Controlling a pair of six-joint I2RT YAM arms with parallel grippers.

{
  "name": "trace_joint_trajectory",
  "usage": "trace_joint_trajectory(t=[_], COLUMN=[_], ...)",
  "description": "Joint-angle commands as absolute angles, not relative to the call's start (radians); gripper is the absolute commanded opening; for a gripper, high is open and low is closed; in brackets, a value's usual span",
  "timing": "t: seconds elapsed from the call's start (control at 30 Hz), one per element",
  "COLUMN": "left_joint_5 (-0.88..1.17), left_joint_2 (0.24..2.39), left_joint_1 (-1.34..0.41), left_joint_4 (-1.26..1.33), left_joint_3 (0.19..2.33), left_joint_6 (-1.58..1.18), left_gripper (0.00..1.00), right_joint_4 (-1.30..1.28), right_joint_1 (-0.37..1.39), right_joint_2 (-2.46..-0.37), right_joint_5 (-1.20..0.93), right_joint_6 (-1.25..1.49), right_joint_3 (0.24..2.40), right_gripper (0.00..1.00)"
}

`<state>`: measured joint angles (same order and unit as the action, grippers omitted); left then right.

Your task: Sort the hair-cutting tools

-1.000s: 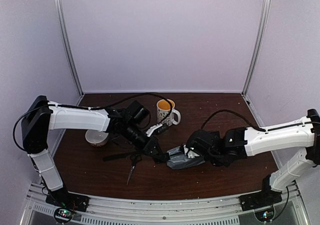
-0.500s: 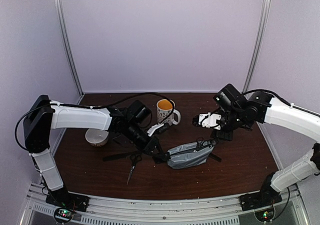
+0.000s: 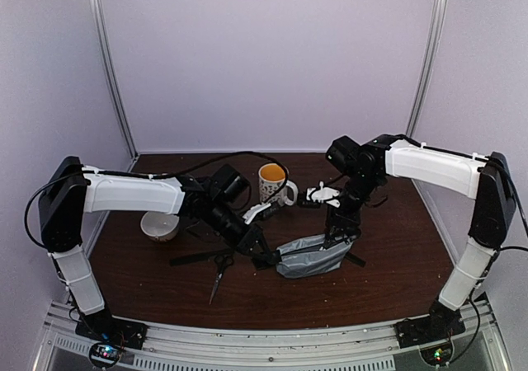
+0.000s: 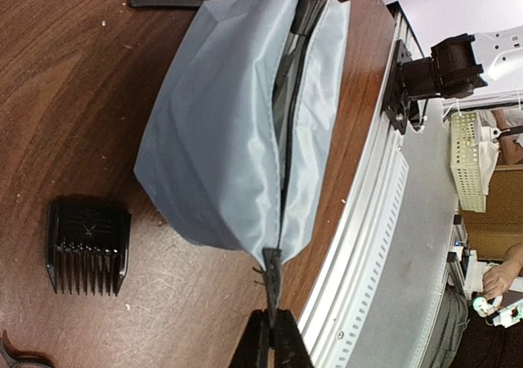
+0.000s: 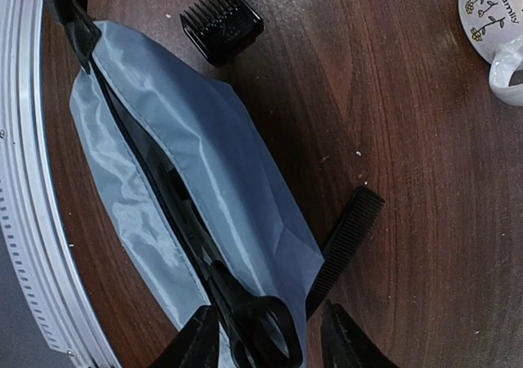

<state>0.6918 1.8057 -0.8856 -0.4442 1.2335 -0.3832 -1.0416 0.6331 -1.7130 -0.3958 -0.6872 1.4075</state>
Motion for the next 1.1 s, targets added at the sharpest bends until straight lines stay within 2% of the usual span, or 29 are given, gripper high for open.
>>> trace_joint_trajectory(t=[0.0, 0.13, 0.3, 0.53, 0.83, 1.07], left_joint_5=[0.695, 0.696, 0.697, 0.695, 0.760, 0.899], left_joint_2=[1.812, 1.812, 1.815, 1.818, 1.823, 1.852], left_joint_1=[-0.889, -0.888, -0.888, -0.888, -0.873, -0.843], left_joint_4=[-0.422, -0.425, -0.425, -0.425, -0.396, -0.347], left_joint_3=[1.259, 1.258, 1.259, 1.254, 1.252, 1.234], left_joint_6=[-0.362, -0.358, -0.353, -0.350, -0.376, -0.406], left_gripper=[0.03, 0.03, 0.03, 0.03, 0.00, 0.00], right_joint_4=[-1.111, -1.133, -1.157, -1.159, -0.882, -0.786], right_joint_1=[0.615, 0.606, 0.604, 0.604, 0.646, 0.691], right_joint_2=[-1.741, -1.731, -1.723, -1.684, -1.490, -1.421], right_joint_5=[-0.474, -0.487, -0.481, -0.504, -0.541, -0.506], right_joint_6=[-0.708, -0.725, -0.741, -0.766, -0.776, -0.835], right_joint_3=[1.474, 1.471, 1.459, 1.434, 1.175, 1.096], right_gripper=[0.39, 0.32, 0.12, 0.01, 0.00, 0.00])
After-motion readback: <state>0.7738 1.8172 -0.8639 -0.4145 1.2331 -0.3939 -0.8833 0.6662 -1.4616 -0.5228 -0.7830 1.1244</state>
